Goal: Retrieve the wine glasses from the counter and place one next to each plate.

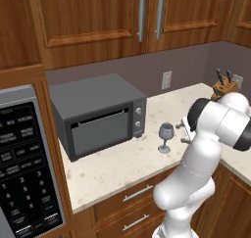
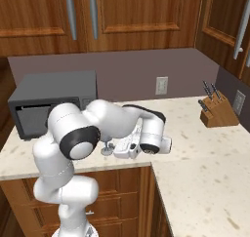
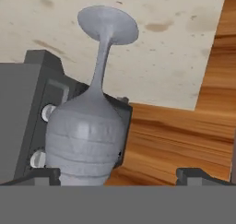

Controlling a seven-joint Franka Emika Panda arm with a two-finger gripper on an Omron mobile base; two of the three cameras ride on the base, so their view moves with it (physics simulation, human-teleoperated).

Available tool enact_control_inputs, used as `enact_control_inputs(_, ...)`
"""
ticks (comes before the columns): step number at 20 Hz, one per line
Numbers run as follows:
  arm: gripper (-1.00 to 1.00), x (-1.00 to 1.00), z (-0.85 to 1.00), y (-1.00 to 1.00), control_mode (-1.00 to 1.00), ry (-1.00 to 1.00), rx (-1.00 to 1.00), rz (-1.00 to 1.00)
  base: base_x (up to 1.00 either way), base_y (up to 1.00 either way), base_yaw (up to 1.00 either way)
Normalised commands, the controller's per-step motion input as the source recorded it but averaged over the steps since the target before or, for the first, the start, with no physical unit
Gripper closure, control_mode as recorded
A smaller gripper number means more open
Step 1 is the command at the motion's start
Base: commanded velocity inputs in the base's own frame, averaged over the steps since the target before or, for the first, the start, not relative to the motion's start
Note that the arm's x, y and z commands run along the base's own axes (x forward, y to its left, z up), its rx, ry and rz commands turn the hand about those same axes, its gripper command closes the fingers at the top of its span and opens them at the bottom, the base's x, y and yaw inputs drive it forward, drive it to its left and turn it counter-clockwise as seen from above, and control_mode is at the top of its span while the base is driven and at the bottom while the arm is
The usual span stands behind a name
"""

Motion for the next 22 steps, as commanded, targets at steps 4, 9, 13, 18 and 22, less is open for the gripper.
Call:
enact_control_inputs(4, -1.0, 0.23, -0.2, -0.13, -1.0, 0.0, 0.0, -0.1, 0.0, 0.0, 0.0)
enact_control_inputs(9, -1.0, 0.27, -0.29, 0.0, -1.0, 0.06, -0.01, -0.09, 0.0, 0.0, 0.0)
enact_control_inputs(13, -1.0, 0.05, -0.32, 0.0, -1.0, 0.22, 0.0, 0.0, 0.0, 0.0, 0.0)
enact_control_inputs(18, -1.0, 0.15, -0.18, 0.04, -1.0, 0.33, 0.0, 0.0, 0.0, 0.0, 0.0)
enact_control_inputs(22, -1.0, 0.17, -0.12, 0.2, -1.0, 0.27, 0.0, 0.0, 0.0, 0.0, 0.0)
